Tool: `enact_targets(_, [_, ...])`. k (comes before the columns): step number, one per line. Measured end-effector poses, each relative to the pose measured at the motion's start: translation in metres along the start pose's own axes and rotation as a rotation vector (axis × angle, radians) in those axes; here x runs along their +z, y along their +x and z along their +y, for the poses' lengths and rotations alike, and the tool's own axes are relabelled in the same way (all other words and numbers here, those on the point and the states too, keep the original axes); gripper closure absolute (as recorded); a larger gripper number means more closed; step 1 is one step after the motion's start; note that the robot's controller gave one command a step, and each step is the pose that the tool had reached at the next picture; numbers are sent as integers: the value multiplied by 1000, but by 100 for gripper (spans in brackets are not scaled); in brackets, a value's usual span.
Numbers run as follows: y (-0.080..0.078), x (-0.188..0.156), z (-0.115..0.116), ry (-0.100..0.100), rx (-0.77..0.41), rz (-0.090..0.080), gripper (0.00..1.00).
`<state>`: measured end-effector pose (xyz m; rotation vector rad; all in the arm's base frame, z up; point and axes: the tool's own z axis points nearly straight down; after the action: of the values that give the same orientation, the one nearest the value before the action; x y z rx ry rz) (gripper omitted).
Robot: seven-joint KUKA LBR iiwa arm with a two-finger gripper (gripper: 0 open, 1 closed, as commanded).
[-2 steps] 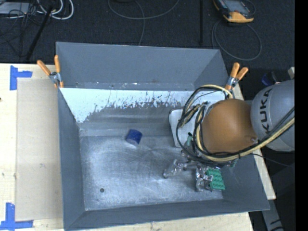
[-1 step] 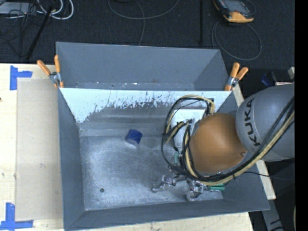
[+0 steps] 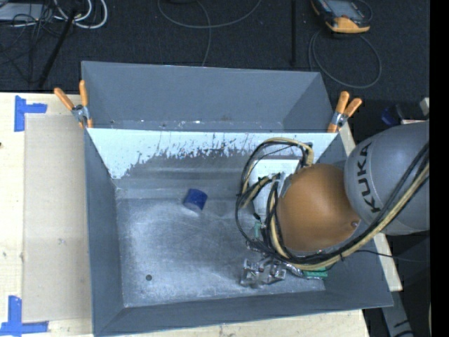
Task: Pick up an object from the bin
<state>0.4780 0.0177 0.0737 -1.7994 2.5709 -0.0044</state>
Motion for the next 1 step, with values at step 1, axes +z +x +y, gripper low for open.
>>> enact_targets(1, [-64,0,-52,-11,29,13,100])
